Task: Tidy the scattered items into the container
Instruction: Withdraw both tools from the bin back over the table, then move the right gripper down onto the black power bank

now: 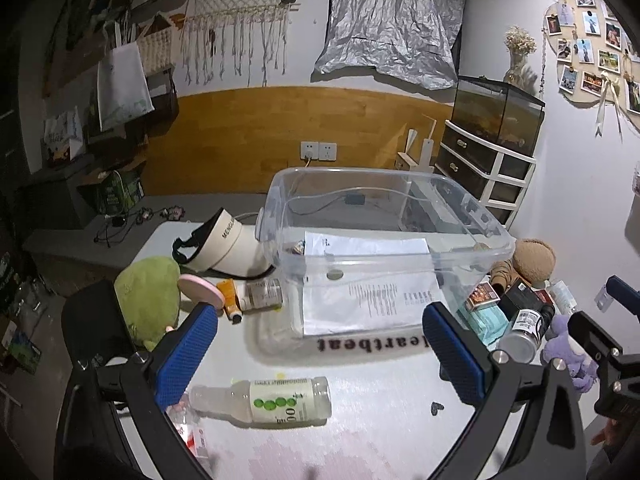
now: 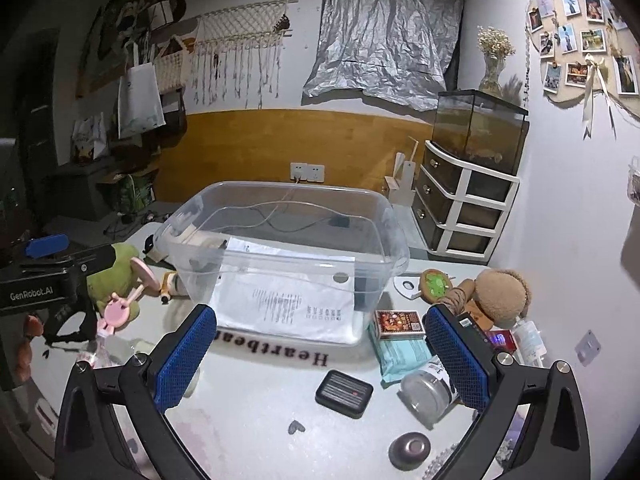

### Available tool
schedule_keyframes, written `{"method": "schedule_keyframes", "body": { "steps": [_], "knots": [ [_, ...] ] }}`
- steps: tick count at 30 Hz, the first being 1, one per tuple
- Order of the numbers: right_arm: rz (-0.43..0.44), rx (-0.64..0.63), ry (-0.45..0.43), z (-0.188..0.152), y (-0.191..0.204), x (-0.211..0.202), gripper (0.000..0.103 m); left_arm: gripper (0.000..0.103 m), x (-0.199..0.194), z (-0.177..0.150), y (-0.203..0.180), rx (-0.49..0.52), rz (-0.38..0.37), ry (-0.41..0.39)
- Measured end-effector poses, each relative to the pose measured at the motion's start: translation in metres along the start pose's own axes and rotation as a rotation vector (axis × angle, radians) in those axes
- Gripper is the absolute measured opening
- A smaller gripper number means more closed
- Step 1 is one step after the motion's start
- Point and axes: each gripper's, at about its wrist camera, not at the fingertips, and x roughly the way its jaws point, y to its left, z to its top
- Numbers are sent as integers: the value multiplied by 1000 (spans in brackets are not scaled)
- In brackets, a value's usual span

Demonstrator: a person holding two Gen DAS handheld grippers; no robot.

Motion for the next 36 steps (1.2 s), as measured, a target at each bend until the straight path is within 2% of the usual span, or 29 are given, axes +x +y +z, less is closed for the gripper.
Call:
{"method": "schedule_keyframes", "body": {
  "steps": [6,10,17,23,28,30,32,33,35,36],
  "knots": [
    [27,4,41,-8,4,1,103,103,1,-13,5,-4,3,19],
    [13,27,57,-13,3,2,103,103,2,-20,7,-12,10,24],
    [-11,5,136,-37,3,13,103,103,9,-39,4,-7,15,44],
    [-47,-68,229,-71,4,25,103,103,26,-57,1,-3,1,113],
    [-27,-60,318,-99,-1,34,103,103,42,-68,-17,46,-40,173],
    [-19,-59,345,-108,-3,37,94,103,47,-71,-26,69,-59,193],
    [-8,-45,393,-120,-7,44,73,102,54,-74,-35,89,-81,212],
    [-1,-35,414,-125,-10,47,69,102,56,-76,-38,98,-89,219],
    [11,-12,455,-134,-15,54,51,102,61,-78,-45,114,-104,233],
    [15,0,474,-139,-19,58,48,102,64,-79,-48,120,-108,240]
  ]
}}
